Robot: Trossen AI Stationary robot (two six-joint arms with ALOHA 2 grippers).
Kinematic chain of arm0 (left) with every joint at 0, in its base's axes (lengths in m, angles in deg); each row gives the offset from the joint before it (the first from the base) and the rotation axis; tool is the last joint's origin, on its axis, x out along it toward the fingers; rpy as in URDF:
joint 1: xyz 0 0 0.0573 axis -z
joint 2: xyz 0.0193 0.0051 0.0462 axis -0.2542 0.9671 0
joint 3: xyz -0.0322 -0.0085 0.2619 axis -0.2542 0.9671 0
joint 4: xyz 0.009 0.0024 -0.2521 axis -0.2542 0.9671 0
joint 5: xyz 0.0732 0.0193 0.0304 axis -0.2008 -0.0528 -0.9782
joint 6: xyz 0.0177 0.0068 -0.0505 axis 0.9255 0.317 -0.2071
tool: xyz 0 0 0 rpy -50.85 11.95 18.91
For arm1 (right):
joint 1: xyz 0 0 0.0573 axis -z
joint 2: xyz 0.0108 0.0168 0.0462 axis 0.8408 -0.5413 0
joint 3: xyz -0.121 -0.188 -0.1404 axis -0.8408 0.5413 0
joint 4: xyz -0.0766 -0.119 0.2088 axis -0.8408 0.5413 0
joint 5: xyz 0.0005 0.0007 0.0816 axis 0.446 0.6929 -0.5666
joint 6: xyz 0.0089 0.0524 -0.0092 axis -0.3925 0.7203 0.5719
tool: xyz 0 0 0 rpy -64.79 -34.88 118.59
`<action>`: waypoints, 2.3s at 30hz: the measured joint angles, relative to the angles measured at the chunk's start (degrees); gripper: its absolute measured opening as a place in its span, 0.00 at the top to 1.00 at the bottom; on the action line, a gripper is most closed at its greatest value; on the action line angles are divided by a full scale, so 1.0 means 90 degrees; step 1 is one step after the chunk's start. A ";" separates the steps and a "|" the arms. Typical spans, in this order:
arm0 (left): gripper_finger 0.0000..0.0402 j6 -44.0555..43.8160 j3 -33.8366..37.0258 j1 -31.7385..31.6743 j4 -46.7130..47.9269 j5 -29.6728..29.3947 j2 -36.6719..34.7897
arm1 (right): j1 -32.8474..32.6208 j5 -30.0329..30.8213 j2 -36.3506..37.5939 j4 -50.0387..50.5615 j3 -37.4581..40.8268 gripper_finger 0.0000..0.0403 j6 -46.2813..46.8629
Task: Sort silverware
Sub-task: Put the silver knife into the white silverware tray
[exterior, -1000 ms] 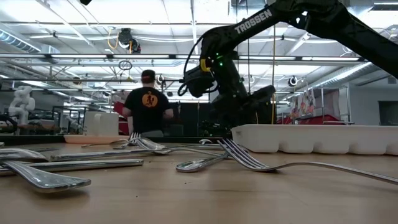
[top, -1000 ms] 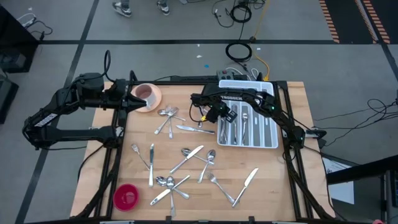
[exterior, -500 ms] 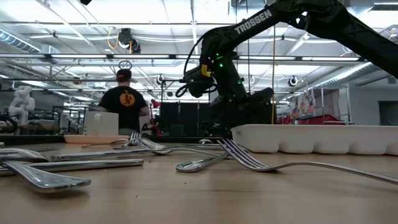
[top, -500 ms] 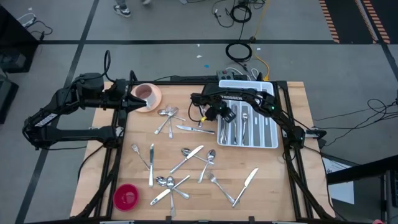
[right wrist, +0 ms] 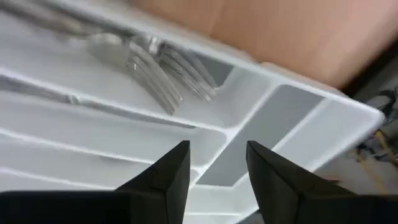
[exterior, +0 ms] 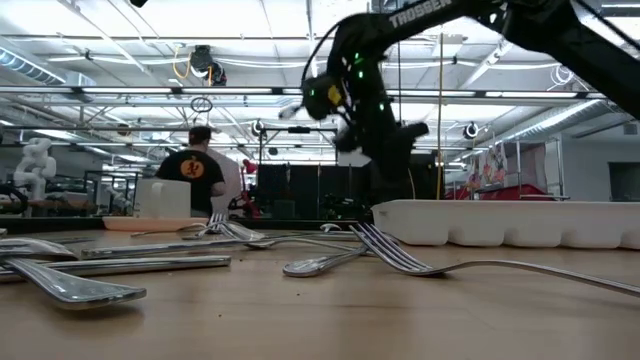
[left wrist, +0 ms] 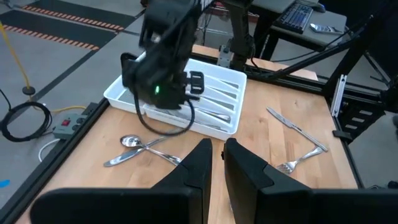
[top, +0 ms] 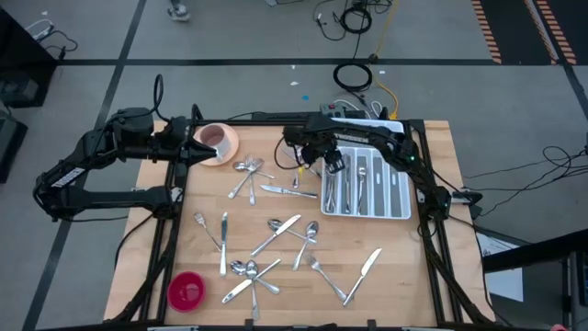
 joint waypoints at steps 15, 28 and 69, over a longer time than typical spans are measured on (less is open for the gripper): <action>0.88 -0.0053 0.0000 0.0002 0.0005 0.0000 0.0000 | -0.0874 -0.4332 0.3110 -0.0006 0.0018 0.63 0.3385; 0.88 -0.0061 0.0000 0.0002 0.0010 0.0000 0.0027 | -0.3065 -0.2410 0.3954 -0.2977 0.3218 0.63 0.5597; 0.88 -0.0058 0.0000 0.0002 0.0386 0.0002 0.0053 | -0.2376 -0.3012 0.1716 -0.6897 0.3786 0.36 0.1179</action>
